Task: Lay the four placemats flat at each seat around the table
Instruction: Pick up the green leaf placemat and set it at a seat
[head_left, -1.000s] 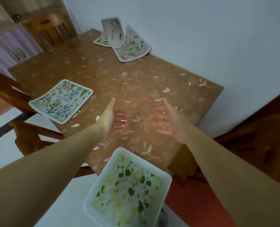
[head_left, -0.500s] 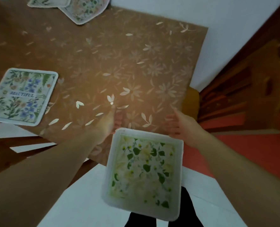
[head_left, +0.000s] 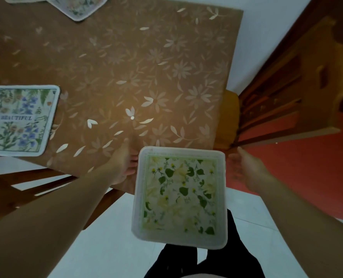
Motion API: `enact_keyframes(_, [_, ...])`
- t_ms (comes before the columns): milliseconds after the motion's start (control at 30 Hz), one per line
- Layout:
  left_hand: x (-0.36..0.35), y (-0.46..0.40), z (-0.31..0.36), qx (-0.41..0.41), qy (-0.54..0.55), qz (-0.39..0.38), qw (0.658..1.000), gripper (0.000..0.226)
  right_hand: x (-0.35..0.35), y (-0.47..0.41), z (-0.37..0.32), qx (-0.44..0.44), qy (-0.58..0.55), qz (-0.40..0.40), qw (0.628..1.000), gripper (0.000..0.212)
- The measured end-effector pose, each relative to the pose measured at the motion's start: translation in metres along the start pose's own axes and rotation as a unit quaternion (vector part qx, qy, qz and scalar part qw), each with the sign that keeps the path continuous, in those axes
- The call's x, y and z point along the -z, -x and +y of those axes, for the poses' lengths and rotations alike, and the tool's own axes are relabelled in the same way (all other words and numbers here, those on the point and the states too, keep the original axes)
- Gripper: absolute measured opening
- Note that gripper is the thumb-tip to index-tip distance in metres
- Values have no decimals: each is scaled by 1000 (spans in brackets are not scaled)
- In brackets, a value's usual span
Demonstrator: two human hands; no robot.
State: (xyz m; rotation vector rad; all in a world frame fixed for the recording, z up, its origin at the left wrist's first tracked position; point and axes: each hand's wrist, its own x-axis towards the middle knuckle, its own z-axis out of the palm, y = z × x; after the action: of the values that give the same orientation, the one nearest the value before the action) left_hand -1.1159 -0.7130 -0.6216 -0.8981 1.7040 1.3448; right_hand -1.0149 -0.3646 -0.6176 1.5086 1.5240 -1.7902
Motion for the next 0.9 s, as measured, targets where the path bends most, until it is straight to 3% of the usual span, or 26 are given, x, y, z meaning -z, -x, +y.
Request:
enact_keyframes(133, [4, -3, -4, -2, 20, -7, 1000, 87, 4, 0, 0, -18, -8, -24, 1000, 45])
enact_keyframes(267, [2, 3, -5, -20, -7, 22, 1000, 39, 6, -3, -1, -2, 18, -54, 998, 34])
enact_keyframes(400, [1, 9, -5, -53, -38, 52, 997, 10, 6, -9, -3, 33, 72, -64, 995, 2])
enact_keyframes(467, [1, 12, -4, -56, -32, 66, 996, 3, 5, -13, -3, 44, 105, -48, 992, 13])
enact_keyframes(900, [21, 8, 26, -114, -16, 93, 989, 5, -28, -7, -42, 107, 108, -42, 987, 10])
